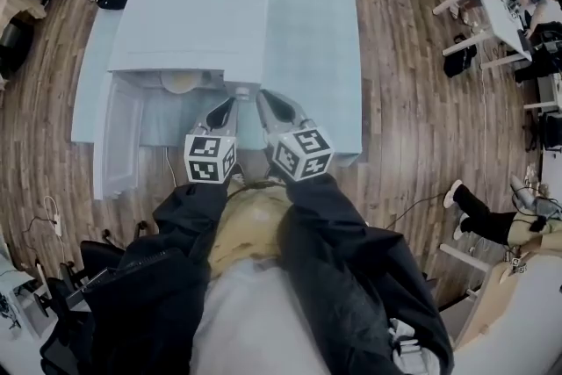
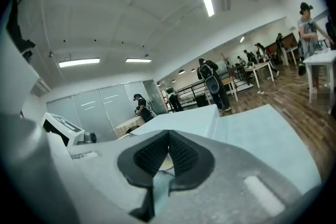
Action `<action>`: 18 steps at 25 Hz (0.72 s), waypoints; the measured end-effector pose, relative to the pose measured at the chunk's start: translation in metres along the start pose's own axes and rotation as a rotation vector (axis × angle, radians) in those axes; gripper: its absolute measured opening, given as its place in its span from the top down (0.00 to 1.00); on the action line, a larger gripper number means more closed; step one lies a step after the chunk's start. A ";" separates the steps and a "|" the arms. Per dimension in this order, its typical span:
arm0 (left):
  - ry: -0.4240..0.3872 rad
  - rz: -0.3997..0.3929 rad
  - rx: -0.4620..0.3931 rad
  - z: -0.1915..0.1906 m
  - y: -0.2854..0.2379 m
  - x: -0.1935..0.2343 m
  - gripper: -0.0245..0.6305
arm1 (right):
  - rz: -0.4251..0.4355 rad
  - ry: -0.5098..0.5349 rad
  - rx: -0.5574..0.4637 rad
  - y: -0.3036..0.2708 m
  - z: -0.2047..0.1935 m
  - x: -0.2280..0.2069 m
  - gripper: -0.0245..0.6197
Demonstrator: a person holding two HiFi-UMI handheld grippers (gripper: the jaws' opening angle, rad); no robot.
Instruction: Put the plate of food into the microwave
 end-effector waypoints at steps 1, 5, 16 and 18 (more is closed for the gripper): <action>-0.005 -0.001 -0.010 0.006 -0.001 -0.003 0.96 | -0.007 0.022 -0.011 0.002 0.007 -0.002 0.97; -0.035 -0.022 -0.058 0.031 -0.011 -0.012 0.96 | -0.016 0.099 -0.051 -0.002 0.035 -0.004 0.98; -0.116 -0.078 -0.197 0.100 -0.035 -0.030 0.96 | -0.024 0.257 -0.146 -0.017 0.098 -0.003 0.98; -0.126 -0.076 -0.210 0.107 -0.037 -0.028 0.96 | -0.026 0.273 -0.162 -0.021 0.105 -0.002 0.98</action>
Point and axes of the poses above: the fingertips, and each gripper's own axes: y backward along the fingers, x to its left, z out of its top, the point moved 2 cm from there along y, backward along the fingers, and after that the axes turned 15 degrees about -x, right-handed, at the moved point
